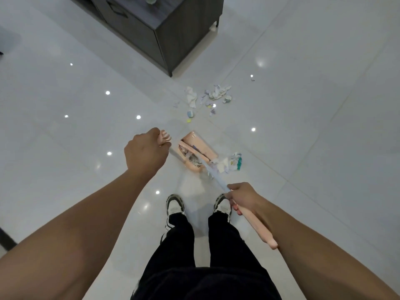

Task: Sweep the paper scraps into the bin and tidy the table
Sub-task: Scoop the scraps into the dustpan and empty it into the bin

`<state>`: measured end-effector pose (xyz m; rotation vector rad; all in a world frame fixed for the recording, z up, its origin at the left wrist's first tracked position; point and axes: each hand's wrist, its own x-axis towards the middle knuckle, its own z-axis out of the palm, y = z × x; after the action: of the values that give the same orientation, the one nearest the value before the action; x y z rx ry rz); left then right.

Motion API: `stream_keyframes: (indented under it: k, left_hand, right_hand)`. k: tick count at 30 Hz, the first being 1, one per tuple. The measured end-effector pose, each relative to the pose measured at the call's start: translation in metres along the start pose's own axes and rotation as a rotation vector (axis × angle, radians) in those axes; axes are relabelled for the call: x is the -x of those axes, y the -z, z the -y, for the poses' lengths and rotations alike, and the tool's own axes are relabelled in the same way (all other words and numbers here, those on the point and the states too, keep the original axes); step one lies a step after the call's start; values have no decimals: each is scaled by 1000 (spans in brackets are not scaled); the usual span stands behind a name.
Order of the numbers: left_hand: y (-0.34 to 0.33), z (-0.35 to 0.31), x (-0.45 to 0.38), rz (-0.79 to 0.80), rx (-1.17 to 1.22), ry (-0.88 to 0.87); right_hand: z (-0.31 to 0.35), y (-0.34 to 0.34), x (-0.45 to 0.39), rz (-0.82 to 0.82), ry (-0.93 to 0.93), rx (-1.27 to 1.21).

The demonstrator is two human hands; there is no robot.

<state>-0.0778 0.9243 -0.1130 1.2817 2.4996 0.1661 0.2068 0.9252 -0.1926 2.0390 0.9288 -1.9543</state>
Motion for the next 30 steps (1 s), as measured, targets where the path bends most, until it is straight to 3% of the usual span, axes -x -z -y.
stream_keyframes:
  k: [10,15,25,30]
  left_hand:
    - [28,45,-11,24,-113,-231]
    - [40,60,-15,23,-174,-253]
    - [46,114,-5,39,-282,-345]
    - [32,105,19,55,-253,-394]
  right_hand:
    - [-22,29,36,-263,10,-313]
    - [-20,50,28,-337,-7,-398]
    - [-30,32,23,-281,-177,-460]
    - [-32,3,19,-260,-194,-476]
